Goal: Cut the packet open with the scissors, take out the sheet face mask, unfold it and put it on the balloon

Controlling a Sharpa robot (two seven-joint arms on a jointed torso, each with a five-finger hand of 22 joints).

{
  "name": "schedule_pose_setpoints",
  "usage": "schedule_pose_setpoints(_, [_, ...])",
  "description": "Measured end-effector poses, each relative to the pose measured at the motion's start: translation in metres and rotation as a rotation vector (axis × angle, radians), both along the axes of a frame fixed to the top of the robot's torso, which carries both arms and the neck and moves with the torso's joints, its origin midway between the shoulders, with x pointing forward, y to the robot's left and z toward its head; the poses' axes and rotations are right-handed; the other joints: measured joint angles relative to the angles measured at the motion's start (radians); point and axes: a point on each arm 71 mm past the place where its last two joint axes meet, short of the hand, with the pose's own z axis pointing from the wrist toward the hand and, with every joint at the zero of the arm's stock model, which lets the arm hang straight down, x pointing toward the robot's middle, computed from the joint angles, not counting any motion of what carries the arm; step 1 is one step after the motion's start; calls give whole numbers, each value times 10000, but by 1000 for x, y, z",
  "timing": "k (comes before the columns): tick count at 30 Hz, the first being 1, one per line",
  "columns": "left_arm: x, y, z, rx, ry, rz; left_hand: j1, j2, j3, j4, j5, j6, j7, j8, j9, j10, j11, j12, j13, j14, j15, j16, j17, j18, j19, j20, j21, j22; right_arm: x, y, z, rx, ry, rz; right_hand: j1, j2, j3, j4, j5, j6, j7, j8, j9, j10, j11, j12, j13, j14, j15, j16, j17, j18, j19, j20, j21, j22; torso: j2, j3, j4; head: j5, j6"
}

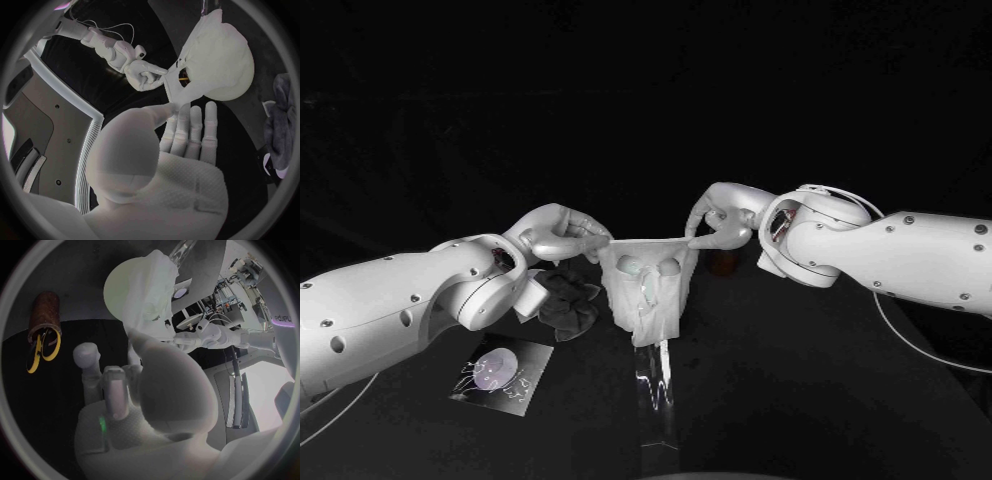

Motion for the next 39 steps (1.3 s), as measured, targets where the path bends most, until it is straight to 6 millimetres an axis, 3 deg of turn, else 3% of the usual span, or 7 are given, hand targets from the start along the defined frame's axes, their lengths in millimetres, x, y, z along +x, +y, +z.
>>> schedule_pose_setpoints(24, [21, -6, 1, 978, -128, 221, -14, -14, 57, 2, 1, 0, 4, -90, 1, 2, 2, 56, -36, 0, 0, 47, -73, -4, -37, -36, 111, 83, 27, 13, -1, -569, -165, -190, 30, 30, -2, 0, -22, -49, 11, 10, 26, 0, 0, -19, 6, -1, 1, 15, 7, -1, 0, 0, 0, -21, -1, -5, 5, -45, -73])
schedule_pose_setpoints(39, [39, -12, -6, 1802, -212, 651, -41, -41, 84, -26, 1, 33, 40, -155, 2, 16, 16, 66, -58, 0, 0, 128, -134, -7, -74, 2, 155, 149, 40, 18, -13, -1006, 246, -399, 28, 28, -1, -3, -40, -47, -21, 1, 10, 0, 0, -20, 4, 22, -22, -25, 0, -6, -26, -26, -40, -55, 1, -2, 3, 36, -78])
